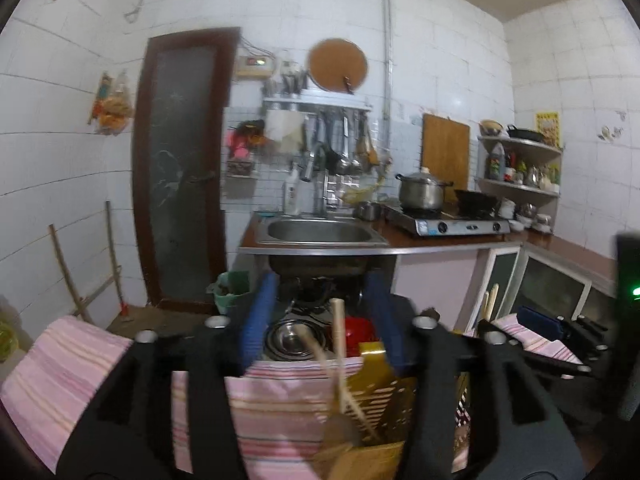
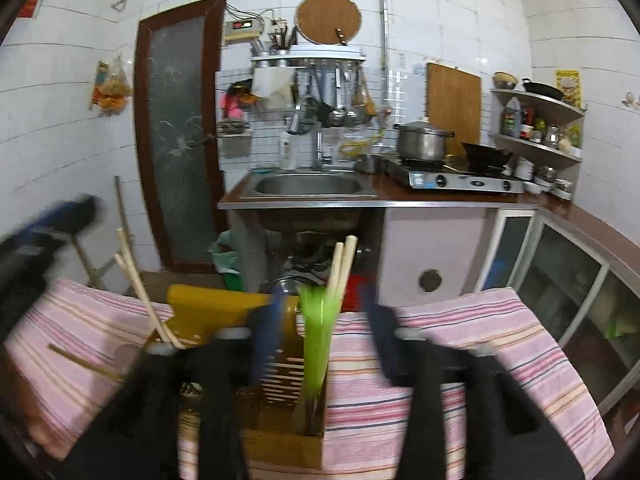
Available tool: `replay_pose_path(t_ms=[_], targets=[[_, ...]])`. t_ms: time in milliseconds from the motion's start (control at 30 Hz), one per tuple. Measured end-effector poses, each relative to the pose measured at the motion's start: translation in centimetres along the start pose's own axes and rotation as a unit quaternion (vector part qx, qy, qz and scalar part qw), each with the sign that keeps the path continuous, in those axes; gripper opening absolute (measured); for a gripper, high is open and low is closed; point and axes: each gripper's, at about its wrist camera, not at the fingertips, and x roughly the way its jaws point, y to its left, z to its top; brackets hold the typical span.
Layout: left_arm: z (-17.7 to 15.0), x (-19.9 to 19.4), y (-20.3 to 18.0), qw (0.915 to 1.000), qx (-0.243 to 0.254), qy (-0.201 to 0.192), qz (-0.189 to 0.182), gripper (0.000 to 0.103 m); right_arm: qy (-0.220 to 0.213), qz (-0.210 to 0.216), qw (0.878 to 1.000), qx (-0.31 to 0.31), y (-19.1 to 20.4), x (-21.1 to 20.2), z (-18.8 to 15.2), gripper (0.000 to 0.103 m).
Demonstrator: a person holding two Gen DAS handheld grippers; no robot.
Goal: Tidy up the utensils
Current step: 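Lower the chopstick and fork into the holder and open both grippers, then move both open grippers back over the remaining utensils on the cloth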
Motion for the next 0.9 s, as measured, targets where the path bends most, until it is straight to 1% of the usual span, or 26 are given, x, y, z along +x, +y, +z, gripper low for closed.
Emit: replay_pose_path(t_ms=[33,67,100,167,200,233,300,333,500,600,667,800,900], targets=[[0.4,-1.4,0.8,1.0,-0.005,-0.003,0.002,0.059,0.007,-0.004,1.0,-0.003,0.1,0.0,0.0,0.06],[0.7,-2.5,1.4,1.0,-0.005,-0.004,0.004,0.069,0.012,-0.01,1.0,-0.006,0.2,-0.2,0.0,0.062],[0.9,-3.7,1.9,0.9999,-0.002,-0.006,0.008,0.074,0.011,-0.015,1.0,-0.007,0.2,-0.9,0.1,0.067],[1.0,-6.5,3.2,0.9996,0.004,-0.017,0.022,0.09,0.001,-0.022,1.0,-0.007,0.2,-2.7,-0.1,0.074],[0.9,-7.7,3.7,0.9994,0.007,-0.02,0.028,0.093,-0.003,-0.026,1.0,-0.008,0.2,-4.0,-0.3,0.081],[0.7,-9.2,4.5,0.9992,0.007,-0.02,0.033,0.098,-0.002,-0.029,1.0,-0.009,0.2,-5.3,-0.7,0.084],[0.2,-10.9,5.5,0.9995,0.003,-0.007,0.031,0.098,0.004,-0.026,1.0,-0.01,0.5,-7.1,-1.7,0.088],[-0.5,-11.7,6.0,0.9996,0.003,0.008,0.026,0.098,0.013,-0.021,1.0,-0.013,0.8,-8.3,-2.7,0.09],[-4.5,-14.7,8.3,0.9971,-0.002,0.072,0.025,0.098,0.044,-0.001,0.999,-0.029,2.2,-12.5,-7.3,0.09],[-6.5,-16.1,9.3,0.9956,0.003,0.089,0.03,0.098,0.058,0.003,0.998,-0.036,2.8,-14.8,-10.2,0.09],[-8.4,-17.1,10.1,0.9938,0.003,0.107,0.029,0.098,0.069,0.009,0.997,-0.034,3.1,-16.3,-12.1,0.09],[-11.4,-18.5,11.5,0.9897,0.008,0.136,0.044,0.098,0.091,0.01,0.995,-0.026,3.4,-18.0,-15.0,0.09],[-13.5,-19.1,12.9,0.9866,-0.01,0.155,0.051,0.098,0.11,0.009,0.993,-0.029,3.9,-18.6,-16.9,0.09]])
